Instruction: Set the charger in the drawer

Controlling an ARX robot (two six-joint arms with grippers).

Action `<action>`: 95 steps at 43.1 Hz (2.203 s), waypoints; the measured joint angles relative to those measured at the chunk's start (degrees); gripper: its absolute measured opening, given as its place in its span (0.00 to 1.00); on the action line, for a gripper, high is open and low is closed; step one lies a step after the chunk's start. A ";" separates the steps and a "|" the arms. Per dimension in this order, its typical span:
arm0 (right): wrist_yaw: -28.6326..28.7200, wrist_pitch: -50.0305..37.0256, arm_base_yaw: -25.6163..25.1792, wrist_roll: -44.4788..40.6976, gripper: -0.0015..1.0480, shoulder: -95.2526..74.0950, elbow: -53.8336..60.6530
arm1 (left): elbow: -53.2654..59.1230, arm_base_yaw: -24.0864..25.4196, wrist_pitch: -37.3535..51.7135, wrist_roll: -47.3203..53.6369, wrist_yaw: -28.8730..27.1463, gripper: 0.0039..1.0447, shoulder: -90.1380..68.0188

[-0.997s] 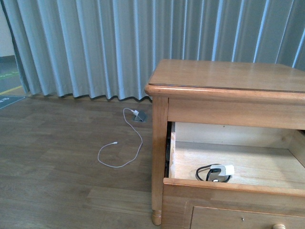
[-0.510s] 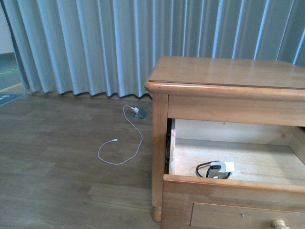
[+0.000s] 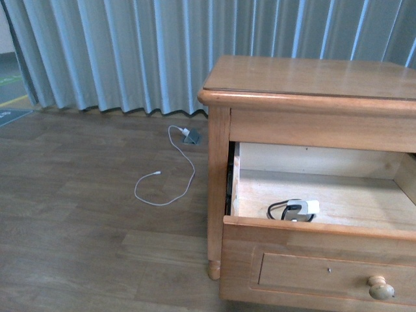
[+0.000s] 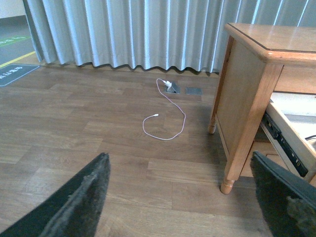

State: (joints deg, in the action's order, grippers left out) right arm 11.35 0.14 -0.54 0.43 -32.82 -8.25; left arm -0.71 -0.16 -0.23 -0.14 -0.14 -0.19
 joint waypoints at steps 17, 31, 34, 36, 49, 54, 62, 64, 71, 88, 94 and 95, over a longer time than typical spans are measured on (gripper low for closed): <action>-2.78 -14.71 6.49 -0.09 0.92 -40.11 -10.43 | -0.02 0.00 0.00 0.04 0.00 0.94 0.00; -7.13 -21.64 7.65 0.72 0.92 -57.72 -19.58 | -0.02 0.00 0.00 0.02 0.00 0.94 0.00; -7.91 -22.51 7.74 0.90 0.92 -59.80 -21.40 | -0.02 0.00 0.00 0.04 0.00 0.94 0.00; -8.72 -23.61 7.82 0.87 0.92 -61.81 -23.15 | -0.02 0.00 0.00 0.04 0.00 0.94 0.00; -12.59 -35.43 7.80 2.78 0.92 -77.22 -35.52 | -0.02 0.00 0.00 0.04 0.00 0.94 0.00; -14.25 -39.63 7.80 3.26 0.92 -82.38 -39.87 | -0.02 0.00 0.00 0.04 0.00 0.94 0.00; -15.96 -43.45 7.74 3.30 0.92 -87.49 -44.52 | -0.02 0.00 0.00 0.02 0.00 0.94 0.00; -16.63 -44.52 7.69 3.21 0.92 -88.83 -45.81 | -0.02 0.00 0.00 0.04 0.00 0.94 0.00; -18.08 -47.08 7.65 2.78 0.92 -91.84 -48.59 | -0.02 0.00 0.00 0.04 0.00 0.94 0.00; -22.27 -52.17 7.52 2.49 0.92 -95.51 -51.12 | -0.02 0.00 0.00 0.04 0.02 0.94 0.00; -22.62 -52.19 7.52 2.32 0.92 -96.13 -52.17 | -0.02 0.00 0.00 0.04 0.00 0.94 0.00; -22.69 -52.19 7.52 2.29 0.92 -96.19 -52.30 | 0.00 0.00 0.00 0.02 0.00 0.94 0.00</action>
State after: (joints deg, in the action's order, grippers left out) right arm -11.33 -52.05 6.98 2.72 -129.01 -60.55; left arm -0.71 -0.16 -0.23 -0.12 -0.14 -0.19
